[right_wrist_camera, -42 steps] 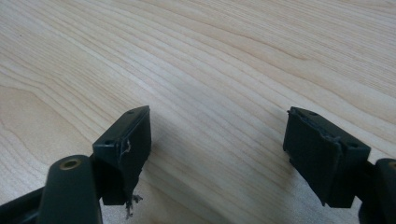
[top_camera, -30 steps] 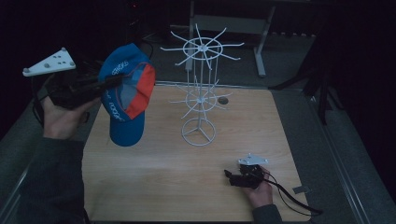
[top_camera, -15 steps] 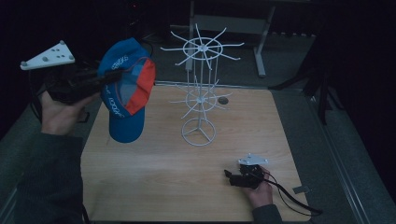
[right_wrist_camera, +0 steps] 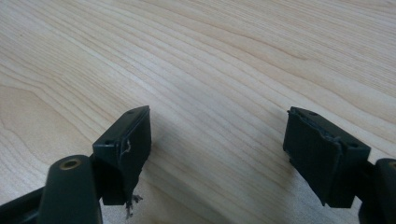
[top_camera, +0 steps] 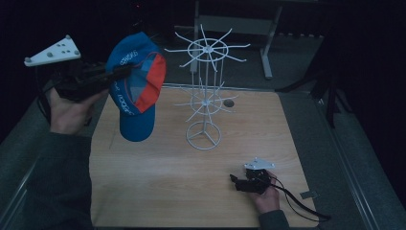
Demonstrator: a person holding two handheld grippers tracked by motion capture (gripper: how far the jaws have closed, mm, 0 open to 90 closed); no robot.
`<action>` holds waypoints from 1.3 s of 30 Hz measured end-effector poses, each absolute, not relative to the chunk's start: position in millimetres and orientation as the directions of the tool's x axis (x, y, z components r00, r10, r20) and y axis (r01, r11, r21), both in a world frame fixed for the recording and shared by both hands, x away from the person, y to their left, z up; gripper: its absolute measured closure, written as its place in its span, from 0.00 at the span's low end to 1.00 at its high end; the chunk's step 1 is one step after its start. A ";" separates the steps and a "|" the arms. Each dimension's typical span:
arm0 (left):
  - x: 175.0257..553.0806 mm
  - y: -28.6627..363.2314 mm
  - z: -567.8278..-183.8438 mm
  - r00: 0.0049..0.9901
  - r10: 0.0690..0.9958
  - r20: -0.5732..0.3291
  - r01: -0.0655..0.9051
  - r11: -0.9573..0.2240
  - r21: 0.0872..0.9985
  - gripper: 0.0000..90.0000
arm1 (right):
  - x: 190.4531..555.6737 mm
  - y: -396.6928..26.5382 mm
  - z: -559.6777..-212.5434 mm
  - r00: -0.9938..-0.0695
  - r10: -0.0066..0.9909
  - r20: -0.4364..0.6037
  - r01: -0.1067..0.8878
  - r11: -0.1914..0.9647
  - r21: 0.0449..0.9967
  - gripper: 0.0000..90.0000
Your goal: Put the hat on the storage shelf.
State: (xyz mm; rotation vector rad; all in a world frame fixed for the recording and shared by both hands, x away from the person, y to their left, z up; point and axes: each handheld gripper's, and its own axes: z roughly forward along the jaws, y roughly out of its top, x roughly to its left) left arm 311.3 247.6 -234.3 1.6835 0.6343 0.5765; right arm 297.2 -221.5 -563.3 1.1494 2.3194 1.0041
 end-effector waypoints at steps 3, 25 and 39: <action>312.1 244.4 -233.4 0.734 0.678 0.037 0.087 -0.148 0.985 0.99 | 297.2 -221.4 -563.3 -0.602 0.798 -0.009 0.540 0.415 0.732 0.26; 331.3 227.2 -266.3 0.816 0.578 -0.001 0.129 -0.181 0.975 0.98 | 297.1 -221.5 -563.3 -0.603 0.798 -0.009 0.540 0.416 0.732 0.26; 344.7 224.2 -304.3 0.790 0.612 0.016 0.233 -0.325 0.916 0.97 | 297.1 -221.4 -563.2 -0.602 0.798 -0.008 0.541 0.415 0.732 0.26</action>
